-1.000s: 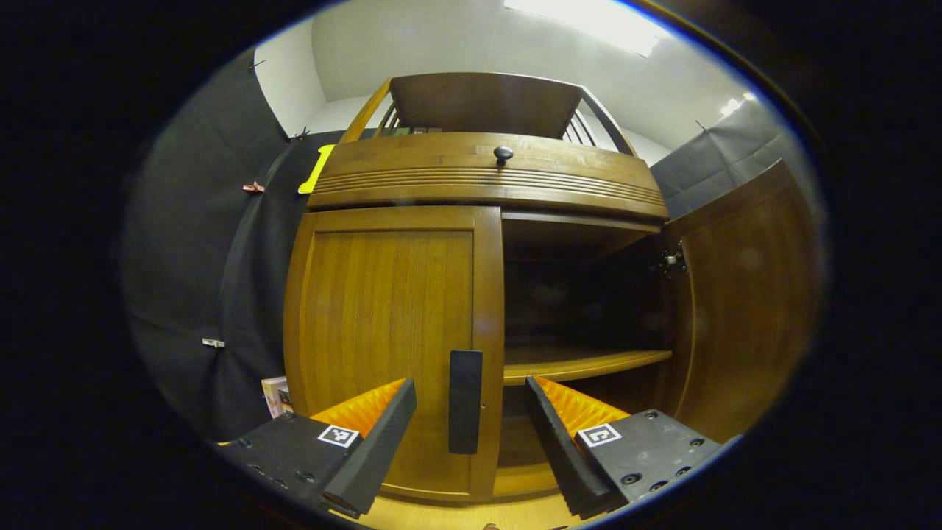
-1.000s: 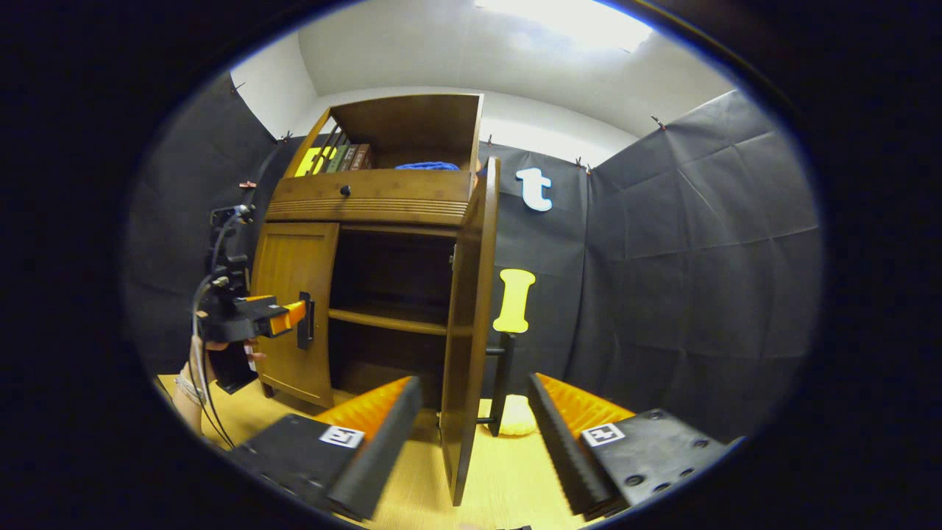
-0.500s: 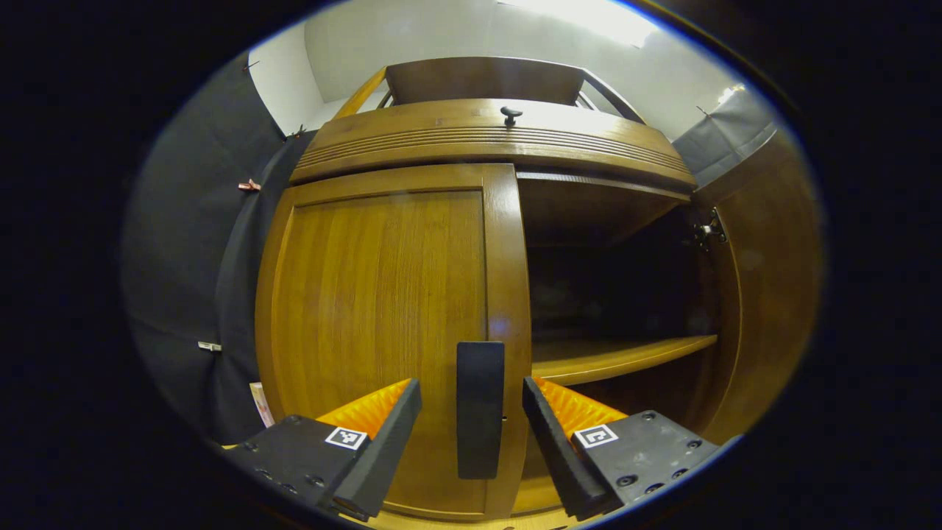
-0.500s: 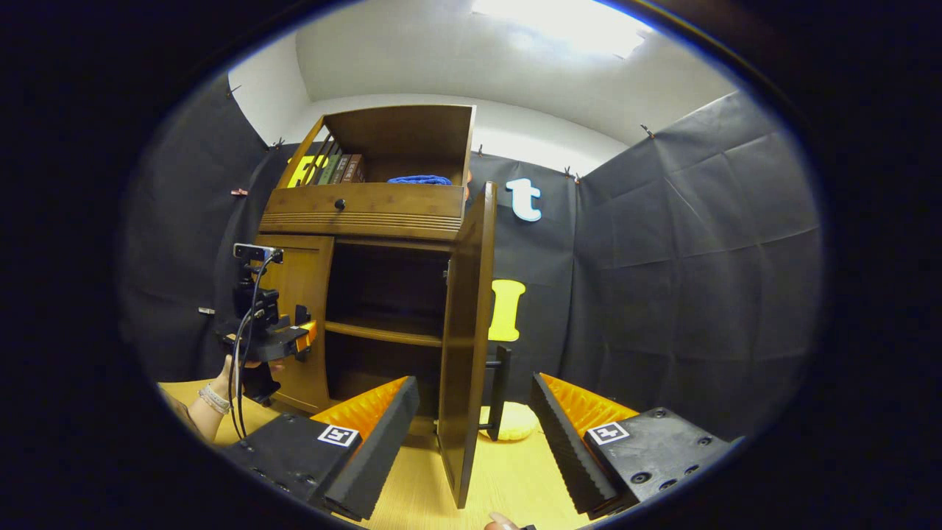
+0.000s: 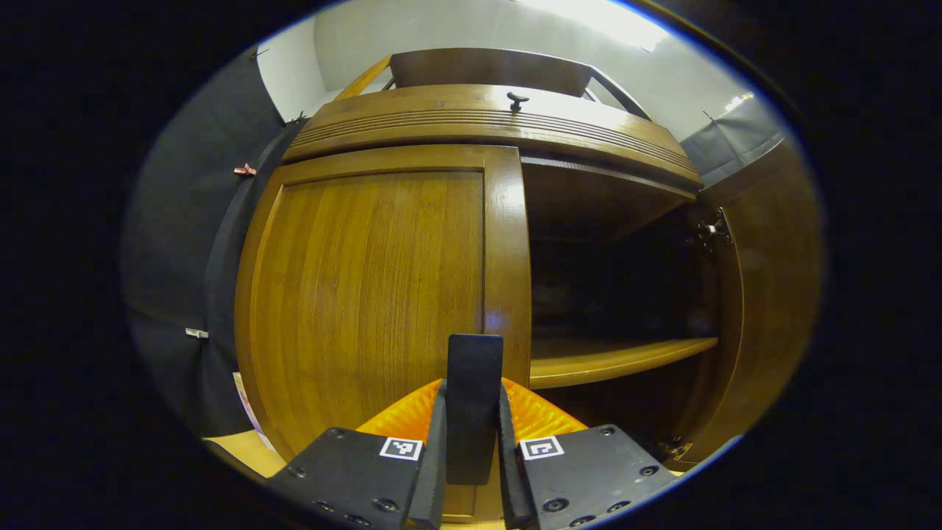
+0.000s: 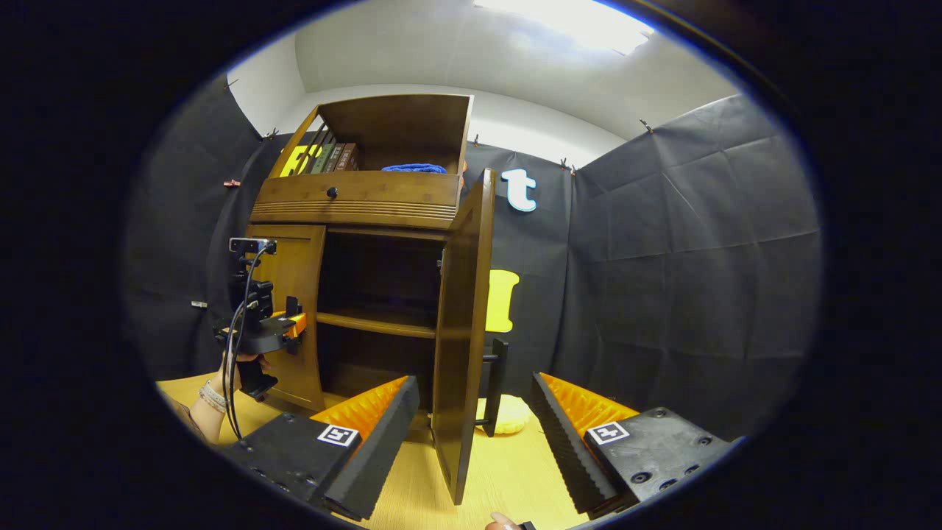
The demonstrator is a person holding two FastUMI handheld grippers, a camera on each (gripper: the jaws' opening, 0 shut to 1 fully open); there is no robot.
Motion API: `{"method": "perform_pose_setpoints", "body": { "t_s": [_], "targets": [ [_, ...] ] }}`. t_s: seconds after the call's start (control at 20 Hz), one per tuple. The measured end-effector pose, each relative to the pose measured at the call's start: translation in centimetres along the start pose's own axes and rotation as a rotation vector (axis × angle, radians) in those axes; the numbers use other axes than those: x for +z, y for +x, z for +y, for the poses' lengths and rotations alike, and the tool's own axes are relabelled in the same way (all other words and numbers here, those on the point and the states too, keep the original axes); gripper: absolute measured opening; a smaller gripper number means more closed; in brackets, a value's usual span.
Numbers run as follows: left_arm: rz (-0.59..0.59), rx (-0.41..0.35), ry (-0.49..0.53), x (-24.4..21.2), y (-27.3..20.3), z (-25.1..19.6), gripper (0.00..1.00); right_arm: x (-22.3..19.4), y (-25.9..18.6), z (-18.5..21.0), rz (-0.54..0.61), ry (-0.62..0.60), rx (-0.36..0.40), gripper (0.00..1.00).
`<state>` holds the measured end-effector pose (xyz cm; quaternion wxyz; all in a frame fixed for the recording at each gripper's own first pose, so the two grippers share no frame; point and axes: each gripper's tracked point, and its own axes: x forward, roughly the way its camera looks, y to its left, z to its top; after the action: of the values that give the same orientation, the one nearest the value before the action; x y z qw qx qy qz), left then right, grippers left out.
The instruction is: Open the right door of the double-door shoe cabinet with the right hand, and open the left door with the left hand.
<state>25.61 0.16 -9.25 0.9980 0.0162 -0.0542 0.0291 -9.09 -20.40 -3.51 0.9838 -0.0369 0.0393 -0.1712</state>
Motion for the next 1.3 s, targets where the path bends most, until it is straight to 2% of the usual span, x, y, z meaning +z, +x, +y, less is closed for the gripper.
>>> {"method": "perform_pose_setpoints", "body": {
  "t_s": [0.3, 0.65, 0.85, 1.05, 1.3],
  "targets": [
    [0.052, -0.063, -0.028, 0.0, -2.0, 0.1, 0.31, 0.7, -0.6, 1.1, -0.017, -0.002, 0.019, 0.96],
    [0.093, -0.165, -0.066, 0.8, -7.5, 1.4, 0.31, 1.1, -1.4, 3.5, -0.025, -0.007, 0.059, 0.96],
    [0.097, -0.190, -0.058, 1.5, -10.6, 2.8, 0.31, 1.5, -1.1, 6.8, -0.049, 0.011, 0.130, 0.95],
    [0.121, -0.217, -0.079, 1.8, -13.5, 4.8, 0.31, 1.1, -1.6, 11.3, -0.032, 0.002, 0.244, 0.97],
    [0.145, -0.215, -0.065, 2.4, -16.2, 7.3, 0.31, 1.7, -1.1, 14.5, -0.066, -0.023, 0.298, 0.97]
  ]
}}
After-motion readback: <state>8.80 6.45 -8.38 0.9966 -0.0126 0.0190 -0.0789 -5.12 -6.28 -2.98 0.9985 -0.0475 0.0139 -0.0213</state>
